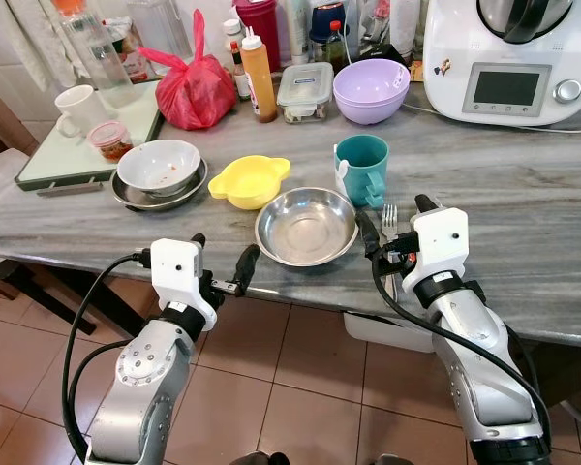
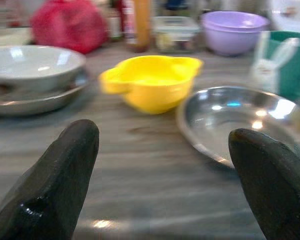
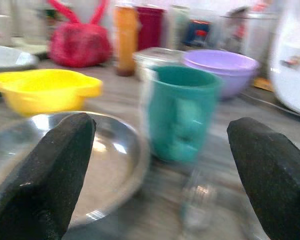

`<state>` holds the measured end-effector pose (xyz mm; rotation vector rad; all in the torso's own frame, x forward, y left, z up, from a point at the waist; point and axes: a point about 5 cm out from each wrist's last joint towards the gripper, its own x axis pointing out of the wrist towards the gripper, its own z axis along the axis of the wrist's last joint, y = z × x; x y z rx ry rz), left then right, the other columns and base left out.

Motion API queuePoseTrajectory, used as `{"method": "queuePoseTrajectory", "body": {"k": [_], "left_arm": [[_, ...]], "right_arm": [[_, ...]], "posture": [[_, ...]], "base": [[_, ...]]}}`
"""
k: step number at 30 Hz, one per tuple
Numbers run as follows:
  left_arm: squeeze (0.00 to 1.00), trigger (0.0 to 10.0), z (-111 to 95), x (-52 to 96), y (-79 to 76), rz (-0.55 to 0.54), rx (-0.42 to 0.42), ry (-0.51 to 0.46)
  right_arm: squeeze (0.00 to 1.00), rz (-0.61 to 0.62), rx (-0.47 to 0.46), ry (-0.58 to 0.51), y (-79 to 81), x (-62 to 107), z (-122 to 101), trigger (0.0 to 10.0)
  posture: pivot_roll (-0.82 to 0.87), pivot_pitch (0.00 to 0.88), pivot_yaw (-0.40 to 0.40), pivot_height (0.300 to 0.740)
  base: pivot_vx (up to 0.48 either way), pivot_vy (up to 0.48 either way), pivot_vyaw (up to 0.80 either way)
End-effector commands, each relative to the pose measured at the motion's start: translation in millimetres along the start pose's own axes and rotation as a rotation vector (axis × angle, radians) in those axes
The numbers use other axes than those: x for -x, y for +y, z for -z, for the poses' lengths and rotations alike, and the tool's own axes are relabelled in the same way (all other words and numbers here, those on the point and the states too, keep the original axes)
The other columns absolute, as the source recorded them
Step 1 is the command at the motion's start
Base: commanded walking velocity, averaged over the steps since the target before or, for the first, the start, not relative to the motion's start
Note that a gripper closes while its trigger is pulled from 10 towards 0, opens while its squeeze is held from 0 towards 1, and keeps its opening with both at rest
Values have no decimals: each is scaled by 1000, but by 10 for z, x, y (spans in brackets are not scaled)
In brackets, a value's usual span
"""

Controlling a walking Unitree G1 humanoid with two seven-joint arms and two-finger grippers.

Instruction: Setting the table

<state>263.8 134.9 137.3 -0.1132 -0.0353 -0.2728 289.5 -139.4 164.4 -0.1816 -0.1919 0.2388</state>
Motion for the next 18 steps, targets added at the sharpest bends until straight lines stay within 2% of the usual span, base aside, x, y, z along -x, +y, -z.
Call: {"method": "queuePoseTrajectory", "body": {"k": [1, 9, 18], "left_arm": [[0, 10000, 8, 16, 36, -24, -13, 0], [0, 10000, 91, 47, 57, -73, -26, 14], [0, 10000, 94, 17, 129, -198, -48, -15]], "right_arm": [[0, -24, 0, -38, 59, 4, -82, 10000], [0, -52, 18, -50, 121, -8, -125, 10000], [0, -111, 27, -61, 207, -45, -154, 10000]], "posture": [[-100, 92, 162, 740], [-101, 103, 163, 740], [-103, 110, 141, 740]], "base": [[0, 0, 800], [0, 0, 800], [0, 0, 800]]}}
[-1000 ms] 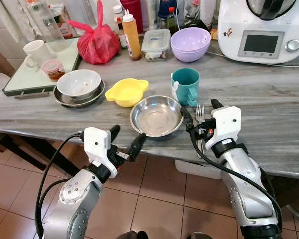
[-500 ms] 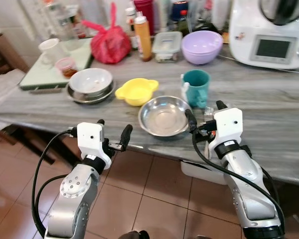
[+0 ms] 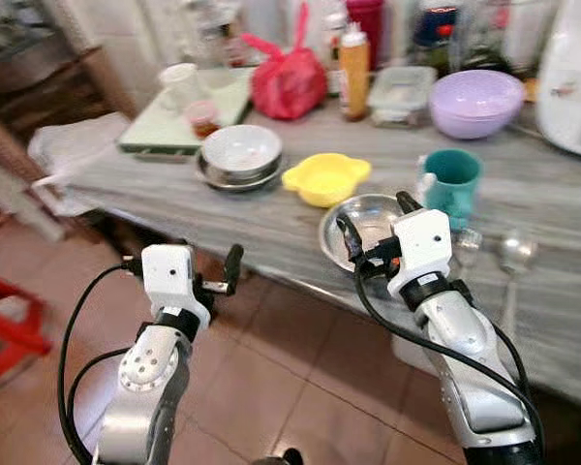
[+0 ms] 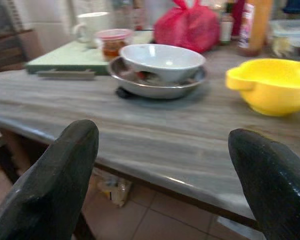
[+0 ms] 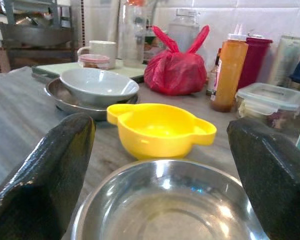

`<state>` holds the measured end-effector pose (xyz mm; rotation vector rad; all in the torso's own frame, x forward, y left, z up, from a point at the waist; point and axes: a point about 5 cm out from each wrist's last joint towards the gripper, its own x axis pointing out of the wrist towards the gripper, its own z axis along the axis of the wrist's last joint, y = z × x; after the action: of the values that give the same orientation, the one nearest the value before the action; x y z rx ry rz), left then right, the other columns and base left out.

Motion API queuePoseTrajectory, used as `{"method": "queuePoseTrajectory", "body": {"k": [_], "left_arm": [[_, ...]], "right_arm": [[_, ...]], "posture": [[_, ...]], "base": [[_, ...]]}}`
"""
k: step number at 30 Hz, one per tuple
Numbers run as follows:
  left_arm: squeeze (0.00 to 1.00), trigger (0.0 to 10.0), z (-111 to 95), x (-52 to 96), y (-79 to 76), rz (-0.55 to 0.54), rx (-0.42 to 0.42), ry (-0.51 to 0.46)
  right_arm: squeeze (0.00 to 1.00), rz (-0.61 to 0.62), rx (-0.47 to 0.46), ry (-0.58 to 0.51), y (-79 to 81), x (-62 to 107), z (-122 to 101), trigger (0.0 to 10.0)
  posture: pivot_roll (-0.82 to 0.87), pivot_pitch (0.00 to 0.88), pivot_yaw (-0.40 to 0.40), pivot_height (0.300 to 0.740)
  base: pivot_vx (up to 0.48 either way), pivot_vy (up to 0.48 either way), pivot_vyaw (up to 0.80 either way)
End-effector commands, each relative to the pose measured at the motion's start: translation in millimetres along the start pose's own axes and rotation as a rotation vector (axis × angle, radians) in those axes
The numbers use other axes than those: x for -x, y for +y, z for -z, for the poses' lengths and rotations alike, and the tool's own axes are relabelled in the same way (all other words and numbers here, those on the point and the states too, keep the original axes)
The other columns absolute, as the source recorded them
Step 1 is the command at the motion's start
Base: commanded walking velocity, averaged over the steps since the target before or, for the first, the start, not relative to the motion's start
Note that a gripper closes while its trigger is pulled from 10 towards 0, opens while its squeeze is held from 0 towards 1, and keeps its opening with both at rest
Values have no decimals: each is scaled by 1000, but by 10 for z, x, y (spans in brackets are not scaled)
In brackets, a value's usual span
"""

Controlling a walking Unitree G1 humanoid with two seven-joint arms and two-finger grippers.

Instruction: Setting the table

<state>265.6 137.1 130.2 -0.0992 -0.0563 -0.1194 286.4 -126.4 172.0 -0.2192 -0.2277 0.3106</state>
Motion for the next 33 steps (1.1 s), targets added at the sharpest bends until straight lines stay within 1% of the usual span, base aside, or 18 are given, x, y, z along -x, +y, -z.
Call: {"method": "queuePoseTrajectory", "body": {"k": [1, 10, 14, 15, 16, 18, 21, 23, 28, 29, 33], "left_arm": [[0, 10000, 30, 12, 100, -52, -32, 11], [0, 10000, 43, 21, 115, -131, -42, -15], [0, 10000, 34, 54, 165, -198, -40, -32], [0, 10000, 34, 54, 165, -198, -40, -32], [0, 10000, 41, 75, 180, -227, -38, -36], [0, 10000, 58, 106, 188, -255, -39, -36], [0, 10000, 67, 135, 189, -276, -40, -38], [0, 10000, 73, 164, 204, -289, -55, -40], [0, 10000, 79, 197, 257, -317, -80, -42], [0, 10000, 78, 212, 278, -331, -88, -43], [0, 10000, 74, 252, 322, -361, -108, -41]], "right_arm": [[0, -41, -8, -24, 90, -41, -57, 10000], [0, -87, -9, -31, 107, -110, -72, 10000], [0, -125, -17, -32, 125, -169, -75, 10000], [0, -125, -17, -32, 125, -169, -75, 10000], [0, -145, -18, -34, 141, -200, -75, 10000], [0, -164, -16, -36, 157, -236, -77, 10000], [0, -176, -18, -40, 160, -273, -78, 10000], [0, -187, -22, -44, 178, -319, -82, 10000], [0, -200, -39, -39, 233, -354, -42, 10000], [0, -208, -27, -39, 260, -359, -31, 10000], [0, -218, -68, -34, 322, -373, 9, 10000]], "posture": [[-103, 110, 137, 740], [-83, 99, 89, 740], [-53, 90, 44, 740], [-53, 90, 44, 740], [-38, 87, 26, 740], [-29, 84, 17, 740], [-12, 80, 3, 740], [9, 76, -5, 740], [41, 72, -14, 740], [45, 71, -15, 740], [81, 64, -10, 740]], "base": [[0, 0, 800], [0, 0, 800], [0, 0, 800], [0, 0, 800], [0, 0, 456], [0, 0, 0], [0, 0, 0], [0, 0, 0], [0, 0, 0], [0, 0, 613], [0, 0, 800]]}}
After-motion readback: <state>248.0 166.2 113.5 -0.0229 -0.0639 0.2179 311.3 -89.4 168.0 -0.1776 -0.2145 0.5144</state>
